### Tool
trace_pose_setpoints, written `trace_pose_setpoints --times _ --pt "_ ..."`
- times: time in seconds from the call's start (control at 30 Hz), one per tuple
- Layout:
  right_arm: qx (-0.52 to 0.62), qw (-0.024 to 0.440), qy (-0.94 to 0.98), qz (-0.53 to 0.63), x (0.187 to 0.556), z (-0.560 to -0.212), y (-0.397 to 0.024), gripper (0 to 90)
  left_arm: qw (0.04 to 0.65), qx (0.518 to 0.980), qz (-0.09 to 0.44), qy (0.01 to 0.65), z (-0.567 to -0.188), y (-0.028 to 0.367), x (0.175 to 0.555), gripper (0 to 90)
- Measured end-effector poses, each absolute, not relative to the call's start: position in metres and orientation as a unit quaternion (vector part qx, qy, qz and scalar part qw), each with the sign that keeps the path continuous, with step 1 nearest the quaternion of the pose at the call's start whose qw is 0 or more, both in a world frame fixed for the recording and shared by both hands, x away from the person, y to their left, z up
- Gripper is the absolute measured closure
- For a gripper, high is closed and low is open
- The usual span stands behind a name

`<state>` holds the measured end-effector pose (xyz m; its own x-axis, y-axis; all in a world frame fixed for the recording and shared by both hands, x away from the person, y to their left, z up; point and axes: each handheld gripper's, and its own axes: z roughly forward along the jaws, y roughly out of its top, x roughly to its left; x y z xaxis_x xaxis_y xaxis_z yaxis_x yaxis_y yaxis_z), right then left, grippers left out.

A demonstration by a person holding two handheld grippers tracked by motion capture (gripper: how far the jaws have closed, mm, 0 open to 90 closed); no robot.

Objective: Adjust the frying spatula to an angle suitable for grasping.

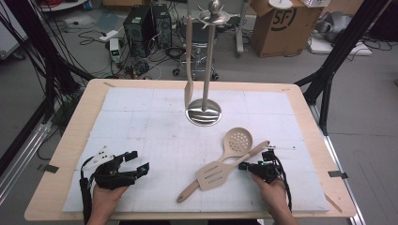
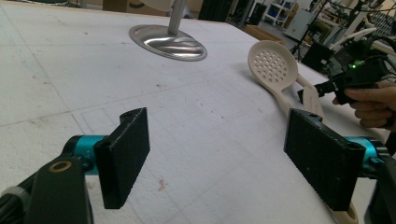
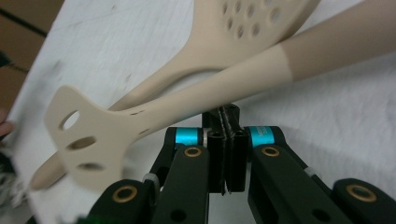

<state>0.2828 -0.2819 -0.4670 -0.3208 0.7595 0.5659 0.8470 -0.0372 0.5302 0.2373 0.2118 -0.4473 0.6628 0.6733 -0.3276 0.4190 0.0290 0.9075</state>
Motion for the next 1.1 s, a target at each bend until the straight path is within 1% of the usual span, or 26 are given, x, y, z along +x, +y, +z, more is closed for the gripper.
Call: trace_pose_setpoints --times 0.1,0.5,0.63,0.7,0.77,0.97,1.1 --pt "-0.587 0.019 -0.682 -0.436 0.285 -0.466 -0.284 89.6 0.596 0.689 0.106 0.398 -0.448 0.213 0.238 23.2" --pt "-0.630 -0.045 -0.611 -0.477 0.294 -0.458 -0.320 89.6 0.597 0.688 0.106 0.398 -0.448 0.212 0.238 23.2" --pt "-0.612 -0.078 -0.631 -0.470 0.290 -0.444 -0.315 89.6 0.596 0.689 0.106 0.398 -0.448 0.212 0.238 23.2" --pt "-0.594 -0.082 -0.645 -0.473 0.289 -0.436 -0.304 89.6 0.595 0.690 0.106 0.397 -0.448 0.211 0.238 23.2" --pt "-0.577 -0.074 -0.664 -0.470 0.291 -0.431 -0.290 89.6 0.596 0.691 0.105 0.396 -0.448 0.210 0.238 23.2" --pt "-0.538 -0.058 -0.727 -0.424 0.299 -0.428 -0.250 89.6 0.596 0.690 0.105 0.397 -0.448 0.211 0.239 23.2" --pt "-0.533 -0.059 -0.743 -0.400 0.292 -0.435 -0.253 89.5 0.597 0.690 0.104 0.396 -0.449 0.211 0.239 23.2"
